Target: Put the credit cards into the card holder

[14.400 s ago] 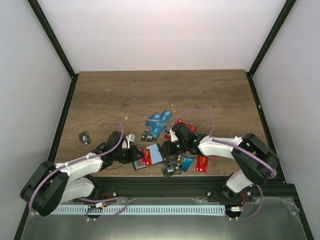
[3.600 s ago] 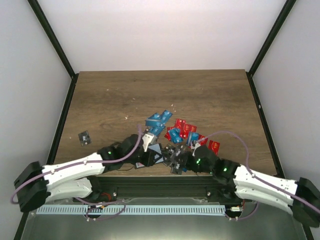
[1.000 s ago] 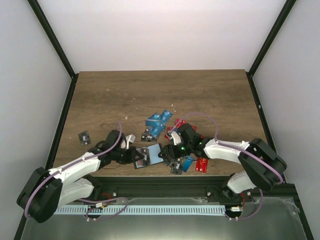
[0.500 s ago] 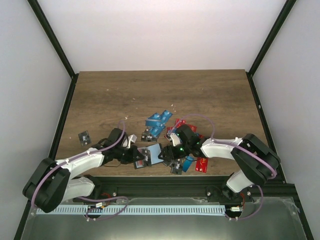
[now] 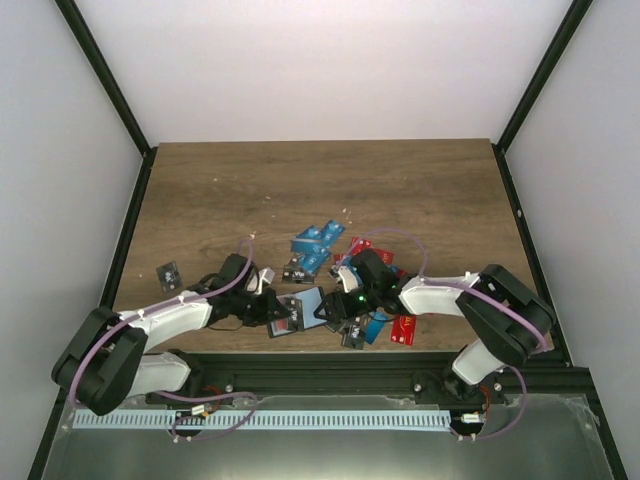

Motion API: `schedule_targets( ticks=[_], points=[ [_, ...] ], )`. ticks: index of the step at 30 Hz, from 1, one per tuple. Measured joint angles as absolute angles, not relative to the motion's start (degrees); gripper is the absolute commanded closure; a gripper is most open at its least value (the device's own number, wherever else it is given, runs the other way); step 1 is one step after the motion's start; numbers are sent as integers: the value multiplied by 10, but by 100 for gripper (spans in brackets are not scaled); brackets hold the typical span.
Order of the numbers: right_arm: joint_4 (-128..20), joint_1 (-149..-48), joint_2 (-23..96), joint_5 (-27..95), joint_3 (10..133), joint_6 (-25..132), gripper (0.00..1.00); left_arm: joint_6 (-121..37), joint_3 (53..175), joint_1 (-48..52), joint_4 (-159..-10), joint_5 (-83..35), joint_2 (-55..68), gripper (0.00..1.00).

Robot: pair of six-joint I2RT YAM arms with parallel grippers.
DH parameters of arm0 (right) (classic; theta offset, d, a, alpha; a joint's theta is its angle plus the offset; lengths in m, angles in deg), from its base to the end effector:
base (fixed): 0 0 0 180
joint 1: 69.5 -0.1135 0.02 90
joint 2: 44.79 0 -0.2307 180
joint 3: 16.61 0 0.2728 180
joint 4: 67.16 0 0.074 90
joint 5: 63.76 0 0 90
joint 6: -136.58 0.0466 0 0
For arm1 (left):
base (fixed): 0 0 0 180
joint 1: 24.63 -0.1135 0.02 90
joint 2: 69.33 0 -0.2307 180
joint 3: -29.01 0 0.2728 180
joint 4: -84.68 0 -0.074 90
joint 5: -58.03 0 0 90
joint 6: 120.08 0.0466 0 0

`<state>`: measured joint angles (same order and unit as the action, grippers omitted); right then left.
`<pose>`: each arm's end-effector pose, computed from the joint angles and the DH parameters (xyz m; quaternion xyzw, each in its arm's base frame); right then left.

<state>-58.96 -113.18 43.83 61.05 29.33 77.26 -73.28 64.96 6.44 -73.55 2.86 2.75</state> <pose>0.1883 0.2166 0.0721 -0.2013 0.8820 0.4176 0.0842 0.1824 -0.1410 0.0771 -0.0146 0.9206 -0.3886 0.0367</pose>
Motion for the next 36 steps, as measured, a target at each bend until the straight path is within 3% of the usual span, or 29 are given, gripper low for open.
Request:
schedule_targets(
  ticks=[36],
  points=[
    [-642,-1131,468,634,289,760,38,-795,653,56,-701,33,12,96]
  ],
)
